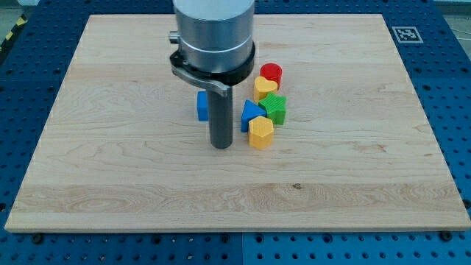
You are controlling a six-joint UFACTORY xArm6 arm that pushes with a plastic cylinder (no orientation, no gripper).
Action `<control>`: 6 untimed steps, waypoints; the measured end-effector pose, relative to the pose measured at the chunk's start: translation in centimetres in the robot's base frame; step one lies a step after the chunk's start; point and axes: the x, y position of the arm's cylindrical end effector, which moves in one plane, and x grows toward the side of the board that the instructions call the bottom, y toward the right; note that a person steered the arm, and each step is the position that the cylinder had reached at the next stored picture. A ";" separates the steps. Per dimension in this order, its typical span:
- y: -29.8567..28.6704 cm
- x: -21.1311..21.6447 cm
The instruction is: Push the blue cube to the bottom of the red star
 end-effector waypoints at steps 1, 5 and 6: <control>-1.6 -0.3; 1.3 -7.6; 1.4 -9.3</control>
